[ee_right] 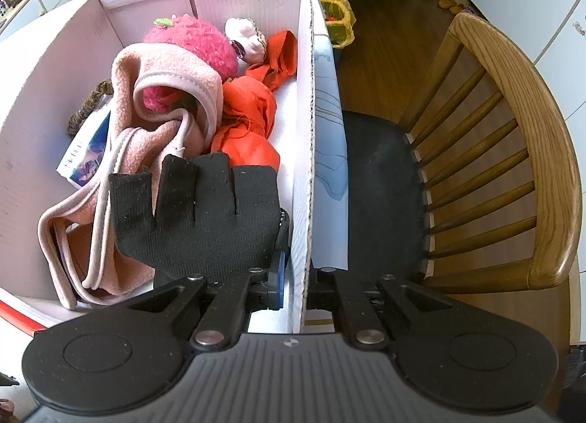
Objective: Organize objects
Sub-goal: 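Carry the white cable into the box and open the left gripper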
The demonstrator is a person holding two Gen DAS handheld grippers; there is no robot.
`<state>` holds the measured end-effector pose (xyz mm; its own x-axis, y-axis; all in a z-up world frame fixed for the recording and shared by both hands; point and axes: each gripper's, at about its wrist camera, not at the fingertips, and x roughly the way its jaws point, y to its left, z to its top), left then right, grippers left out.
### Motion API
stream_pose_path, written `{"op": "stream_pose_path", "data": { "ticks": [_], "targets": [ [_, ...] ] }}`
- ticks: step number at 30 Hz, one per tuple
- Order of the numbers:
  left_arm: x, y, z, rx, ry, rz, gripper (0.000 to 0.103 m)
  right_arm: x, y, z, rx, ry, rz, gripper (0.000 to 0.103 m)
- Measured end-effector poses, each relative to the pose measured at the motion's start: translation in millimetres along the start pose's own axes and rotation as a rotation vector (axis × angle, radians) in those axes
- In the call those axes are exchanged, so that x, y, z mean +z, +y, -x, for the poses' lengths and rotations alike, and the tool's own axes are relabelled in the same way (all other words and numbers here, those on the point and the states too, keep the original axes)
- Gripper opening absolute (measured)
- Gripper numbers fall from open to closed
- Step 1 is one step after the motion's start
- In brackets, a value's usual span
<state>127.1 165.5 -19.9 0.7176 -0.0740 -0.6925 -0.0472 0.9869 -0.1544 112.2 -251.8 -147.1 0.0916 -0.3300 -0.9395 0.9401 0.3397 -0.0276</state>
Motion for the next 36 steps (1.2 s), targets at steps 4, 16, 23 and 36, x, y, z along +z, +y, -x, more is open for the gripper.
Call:
{"op": "stream_pose_path", "data": {
  "ticks": [4,16,23,36],
  "targets": [
    [17.1,-15.2,9.4,-0.047,-0.038,-0.016,0.004,1.6,0.1,0.9,0.002,-0.002,-0.009,0.007],
    [69.3,-104.0,12.1,-0.247,-0.141,-0.132,0.004,1.2,-1.4,-0.3,0.01,-0.012,-0.022,0.007],
    [88.0,-179.6,-5.0,-0.38,-0.168,-0.239,0.004,1.1,0.3,-1.1,0.012,-0.018,-0.023,0.007],
    [74.9,-275.5,-80.9,-0.467,-0.1,-0.359,0.004,1.9,-1.2,-3.0,0.026,-0.024,-0.028,0.007]
  ]
}}
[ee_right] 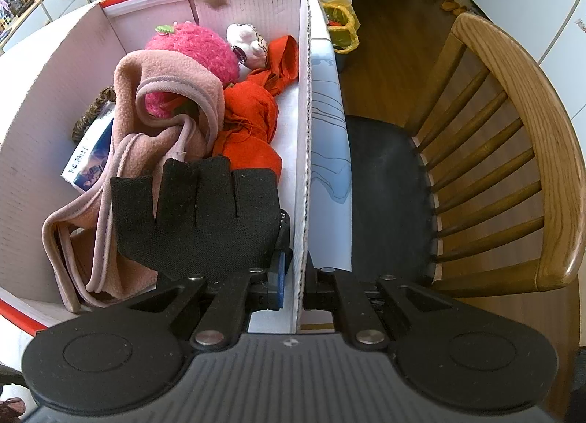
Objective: Organize objects
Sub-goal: 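Carry the white cable into the box and open the left gripper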
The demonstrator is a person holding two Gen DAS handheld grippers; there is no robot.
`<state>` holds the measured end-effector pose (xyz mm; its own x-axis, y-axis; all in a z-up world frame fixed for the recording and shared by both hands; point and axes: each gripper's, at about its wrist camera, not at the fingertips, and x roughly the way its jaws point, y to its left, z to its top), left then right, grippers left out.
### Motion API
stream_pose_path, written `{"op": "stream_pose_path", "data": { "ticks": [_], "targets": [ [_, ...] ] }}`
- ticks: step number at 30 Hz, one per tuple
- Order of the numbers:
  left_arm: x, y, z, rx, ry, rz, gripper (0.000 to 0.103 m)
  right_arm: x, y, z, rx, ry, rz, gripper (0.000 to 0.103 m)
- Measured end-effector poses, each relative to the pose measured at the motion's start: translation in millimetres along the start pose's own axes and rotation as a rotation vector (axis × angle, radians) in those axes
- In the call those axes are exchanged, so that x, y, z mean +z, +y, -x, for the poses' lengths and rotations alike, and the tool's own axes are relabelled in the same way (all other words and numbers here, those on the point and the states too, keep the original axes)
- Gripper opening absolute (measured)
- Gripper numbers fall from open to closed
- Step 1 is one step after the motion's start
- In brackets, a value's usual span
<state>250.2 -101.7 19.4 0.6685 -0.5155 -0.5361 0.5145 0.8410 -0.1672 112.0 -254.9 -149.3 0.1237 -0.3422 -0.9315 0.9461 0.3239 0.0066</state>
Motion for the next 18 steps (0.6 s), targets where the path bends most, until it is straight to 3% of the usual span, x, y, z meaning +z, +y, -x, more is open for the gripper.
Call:
{"op": "stream_pose_path", "data": {
  "ticks": [10,18],
  "targets": [
    [-47.4,11.1,-23.9,-0.043,0.136,0.043,0.004,-5.1,-2.8,2.2,0.003,-0.004,0.0,0.007],
    [-82.8,21.4,-30.5,-0.034,0.237,0.065,0.004,-4.8,-1.5,1.5,0.0,-0.003,-0.003,0.007]
  ]
}}
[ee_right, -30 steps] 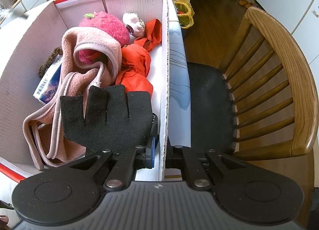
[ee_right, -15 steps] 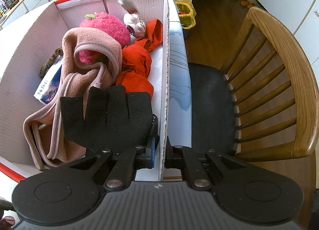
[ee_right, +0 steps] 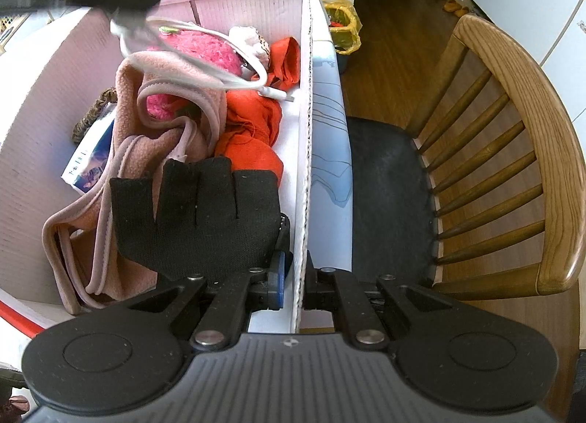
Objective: Organize objects
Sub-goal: 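Carry the white cable into the box and open the left gripper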
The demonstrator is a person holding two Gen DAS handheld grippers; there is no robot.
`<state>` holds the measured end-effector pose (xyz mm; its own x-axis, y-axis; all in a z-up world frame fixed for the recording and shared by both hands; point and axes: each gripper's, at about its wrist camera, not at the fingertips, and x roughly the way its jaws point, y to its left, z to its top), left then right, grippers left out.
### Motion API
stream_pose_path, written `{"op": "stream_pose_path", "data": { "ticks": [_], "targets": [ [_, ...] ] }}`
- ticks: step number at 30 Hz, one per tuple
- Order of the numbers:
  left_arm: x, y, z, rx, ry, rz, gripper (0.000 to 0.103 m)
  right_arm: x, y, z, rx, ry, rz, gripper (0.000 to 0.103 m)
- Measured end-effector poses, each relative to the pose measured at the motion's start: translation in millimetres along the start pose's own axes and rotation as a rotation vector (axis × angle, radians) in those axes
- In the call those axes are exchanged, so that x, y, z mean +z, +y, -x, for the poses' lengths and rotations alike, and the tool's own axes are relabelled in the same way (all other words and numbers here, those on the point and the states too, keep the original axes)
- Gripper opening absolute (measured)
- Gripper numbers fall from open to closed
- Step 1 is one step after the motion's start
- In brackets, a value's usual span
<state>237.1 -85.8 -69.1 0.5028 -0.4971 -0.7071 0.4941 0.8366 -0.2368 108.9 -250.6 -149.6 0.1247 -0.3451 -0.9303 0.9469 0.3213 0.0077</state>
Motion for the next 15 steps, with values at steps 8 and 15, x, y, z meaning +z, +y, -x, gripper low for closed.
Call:
{"op": "stream_pose_path", "data": {
  "ticks": [8,15],
  "targets": [
    [-14.3,-3.9,-11.7,0.009,0.037,-0.011,0.004,-0.8,0.1,0.1,-0.003,0.0,-0.001,0.007],
    [-17.6,-4.9,-11.6,0.01,0.054,-0.016,0.015,-0.4,0.0,1.0,-0.007,0.0,-0.003,0.007]
  ]
}}
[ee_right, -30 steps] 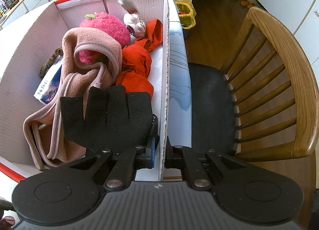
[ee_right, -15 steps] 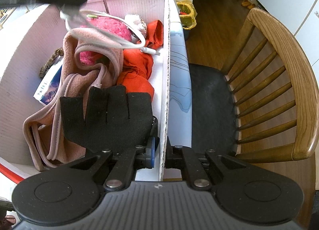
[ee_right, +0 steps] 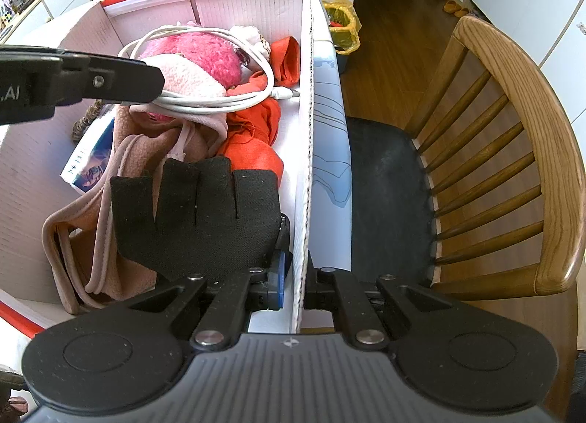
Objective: Organize objects
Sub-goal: 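Carry the white cable into the box and open the left gripper, then move the left gripper back to the floral cloth on the table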
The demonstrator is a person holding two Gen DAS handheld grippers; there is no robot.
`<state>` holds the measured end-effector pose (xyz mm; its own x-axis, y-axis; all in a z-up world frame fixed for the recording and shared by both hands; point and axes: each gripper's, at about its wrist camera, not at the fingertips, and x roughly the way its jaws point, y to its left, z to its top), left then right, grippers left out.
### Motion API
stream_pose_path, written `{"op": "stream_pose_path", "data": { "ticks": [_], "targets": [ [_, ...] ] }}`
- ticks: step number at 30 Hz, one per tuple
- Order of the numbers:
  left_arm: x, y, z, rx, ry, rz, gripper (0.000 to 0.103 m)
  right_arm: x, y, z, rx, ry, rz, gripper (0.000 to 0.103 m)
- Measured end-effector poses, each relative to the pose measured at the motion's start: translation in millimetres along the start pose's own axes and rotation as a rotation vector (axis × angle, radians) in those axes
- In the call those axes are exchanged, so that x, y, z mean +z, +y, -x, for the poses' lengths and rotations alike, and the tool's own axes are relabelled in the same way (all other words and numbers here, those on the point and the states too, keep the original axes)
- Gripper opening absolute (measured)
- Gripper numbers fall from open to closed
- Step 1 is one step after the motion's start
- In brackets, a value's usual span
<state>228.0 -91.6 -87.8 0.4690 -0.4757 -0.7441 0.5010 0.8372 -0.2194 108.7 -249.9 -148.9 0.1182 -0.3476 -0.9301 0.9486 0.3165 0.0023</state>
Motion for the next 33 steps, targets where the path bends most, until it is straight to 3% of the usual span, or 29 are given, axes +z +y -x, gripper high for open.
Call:
{"op": "stream_pose_path", "data": {
  "ticks": [9,16,28,33],
  "targets": [
    [-5.7,-1.7,6.0,-0.027,-0.01,0.002,0.034,1.8,0.0,3.2,-0.004,0.0,-0.006,0.007],
    [-8.8,-1.0,19.8,-0.015,-0.034,0.007,0.037,2.1,-0.6,4.9,-0.007,-0.001,-0.012,0.007],
    [-22.1,25.5,64.3,0.084,-0.106,0.068,0.048,1.8,-0.4,5.2,-0.018,-0.001,-0.014,0.007],
    [-31.5,45.2,86.4,0.159,-0.132,0.116,0.059,1.5,-1.1,4.0,-0.022,-0.001,-0.012,0.007]
  ]
}}
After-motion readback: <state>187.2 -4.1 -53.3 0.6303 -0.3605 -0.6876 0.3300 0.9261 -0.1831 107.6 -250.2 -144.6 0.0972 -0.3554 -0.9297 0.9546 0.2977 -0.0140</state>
